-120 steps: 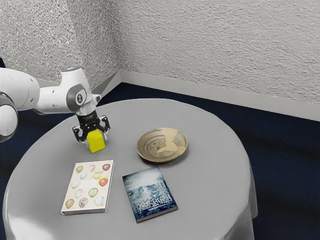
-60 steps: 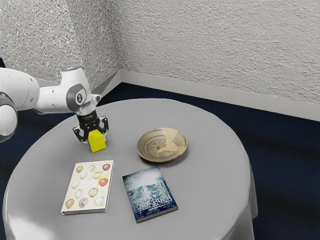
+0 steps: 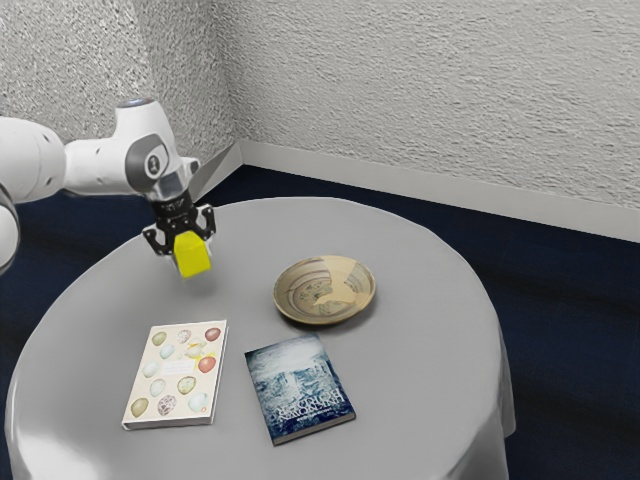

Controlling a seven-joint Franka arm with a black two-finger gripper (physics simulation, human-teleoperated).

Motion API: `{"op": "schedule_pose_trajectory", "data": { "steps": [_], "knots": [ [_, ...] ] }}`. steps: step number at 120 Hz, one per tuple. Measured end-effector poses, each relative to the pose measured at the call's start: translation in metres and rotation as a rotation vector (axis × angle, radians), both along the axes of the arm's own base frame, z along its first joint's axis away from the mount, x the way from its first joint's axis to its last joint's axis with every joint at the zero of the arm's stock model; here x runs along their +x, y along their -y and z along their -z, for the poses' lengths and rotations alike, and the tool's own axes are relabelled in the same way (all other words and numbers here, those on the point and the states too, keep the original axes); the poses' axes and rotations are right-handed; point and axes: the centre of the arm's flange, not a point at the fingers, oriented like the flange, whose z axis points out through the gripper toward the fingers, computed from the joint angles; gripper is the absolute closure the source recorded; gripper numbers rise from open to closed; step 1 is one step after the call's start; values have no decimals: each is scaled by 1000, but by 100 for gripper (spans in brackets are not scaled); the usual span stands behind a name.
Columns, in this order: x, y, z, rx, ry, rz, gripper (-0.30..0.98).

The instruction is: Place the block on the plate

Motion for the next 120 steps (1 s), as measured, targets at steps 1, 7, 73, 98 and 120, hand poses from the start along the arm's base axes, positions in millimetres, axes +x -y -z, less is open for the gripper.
{"op": "schedule_pose_trajectory", "data": {
  "steps": [1, 7, 73, 98, 120],
  "knots": [
    [0, 1, -2, 0, 0, 1, 31],
    [2, 3, -13, 3, 4, 8, 31],
    [27, 115, -75, 4, -31, 189, 31],
    [33, 195, -83, 7, -24, 306, 31],
    [29, 269, -65, 2, -46, 411, 31]
  ]
}}
